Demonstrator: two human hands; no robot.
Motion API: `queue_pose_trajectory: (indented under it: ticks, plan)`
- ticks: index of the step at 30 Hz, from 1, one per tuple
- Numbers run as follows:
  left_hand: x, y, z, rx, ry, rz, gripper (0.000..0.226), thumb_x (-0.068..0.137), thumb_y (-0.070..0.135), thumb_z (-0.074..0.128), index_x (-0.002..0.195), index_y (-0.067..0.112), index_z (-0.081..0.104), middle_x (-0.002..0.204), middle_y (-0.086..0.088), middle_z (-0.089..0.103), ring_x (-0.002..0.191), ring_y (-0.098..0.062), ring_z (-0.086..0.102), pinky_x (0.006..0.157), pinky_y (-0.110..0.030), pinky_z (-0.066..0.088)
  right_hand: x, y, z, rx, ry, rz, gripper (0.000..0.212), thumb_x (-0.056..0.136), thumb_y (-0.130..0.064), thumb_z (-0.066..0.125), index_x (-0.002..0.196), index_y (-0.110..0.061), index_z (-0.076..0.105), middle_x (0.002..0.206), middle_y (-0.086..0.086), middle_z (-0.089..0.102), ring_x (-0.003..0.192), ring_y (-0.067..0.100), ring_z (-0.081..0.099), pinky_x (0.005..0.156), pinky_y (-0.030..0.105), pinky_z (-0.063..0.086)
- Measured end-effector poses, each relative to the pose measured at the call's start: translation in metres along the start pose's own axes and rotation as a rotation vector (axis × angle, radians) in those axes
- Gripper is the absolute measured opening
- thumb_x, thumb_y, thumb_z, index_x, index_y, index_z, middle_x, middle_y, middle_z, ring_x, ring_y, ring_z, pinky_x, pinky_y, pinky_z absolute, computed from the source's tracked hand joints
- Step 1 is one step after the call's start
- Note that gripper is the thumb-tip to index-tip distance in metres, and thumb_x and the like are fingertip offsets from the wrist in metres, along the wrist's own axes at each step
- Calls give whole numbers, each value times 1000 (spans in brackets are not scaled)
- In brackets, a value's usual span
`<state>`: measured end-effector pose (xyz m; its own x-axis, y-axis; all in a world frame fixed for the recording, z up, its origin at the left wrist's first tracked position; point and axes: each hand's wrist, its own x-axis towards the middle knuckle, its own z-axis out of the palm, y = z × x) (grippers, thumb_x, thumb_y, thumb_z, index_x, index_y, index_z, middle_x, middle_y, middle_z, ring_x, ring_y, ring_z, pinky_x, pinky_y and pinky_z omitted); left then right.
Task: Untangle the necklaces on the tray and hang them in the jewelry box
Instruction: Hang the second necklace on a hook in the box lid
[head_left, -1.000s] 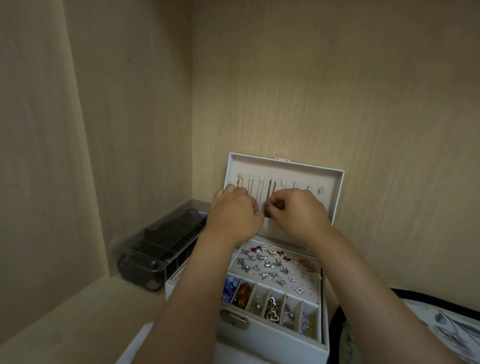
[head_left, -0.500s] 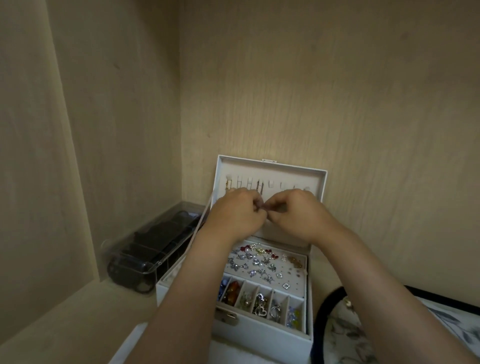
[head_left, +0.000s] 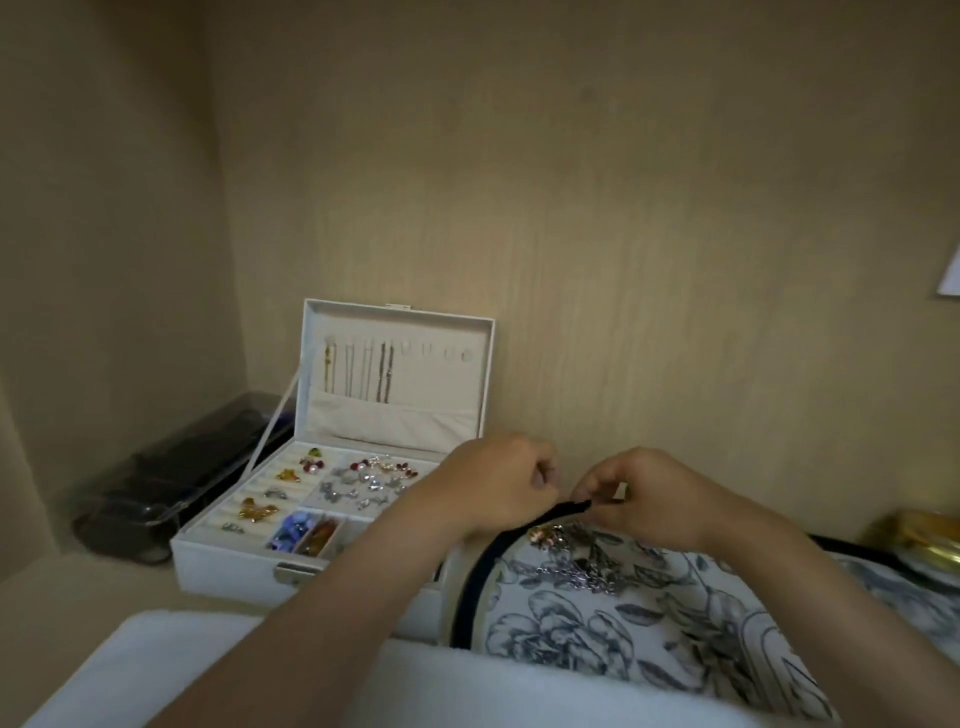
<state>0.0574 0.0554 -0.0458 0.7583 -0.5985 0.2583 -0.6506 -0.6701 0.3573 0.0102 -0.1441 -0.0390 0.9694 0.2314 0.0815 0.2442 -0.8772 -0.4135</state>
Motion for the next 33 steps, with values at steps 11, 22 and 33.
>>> queue_pose_trajectory:
  ticks: [11,22,33]
  plan:
    - [-10,22,49,27,-248,4,13,77,37,73,88,33,67,86,15,66,82,-4,62,75,-28,54,-31,34,20,52,-137,68,16,75,-26,86,89,-27,79,74,-20,68,64,-11,58,64,9,43]
    - [-33,20,59,213,4,64,7,87,33,61,89,30,67,87,15,64,82,-3,58,61,-18,40,-34,38,18,21,-155,111,17,73,-33,86,85,-29,76,78,-15,70,75,-1,64,73,22,52]
    - [-35,20,65,184,86,-4,16,85,22,54,95,29,63,93,10,62,95,-11,52,83,-29,45,-34,31,19,315,-141,122,8,77,-17,86,79,-21,79,70,-7,73,63,3,63,62,18,50]
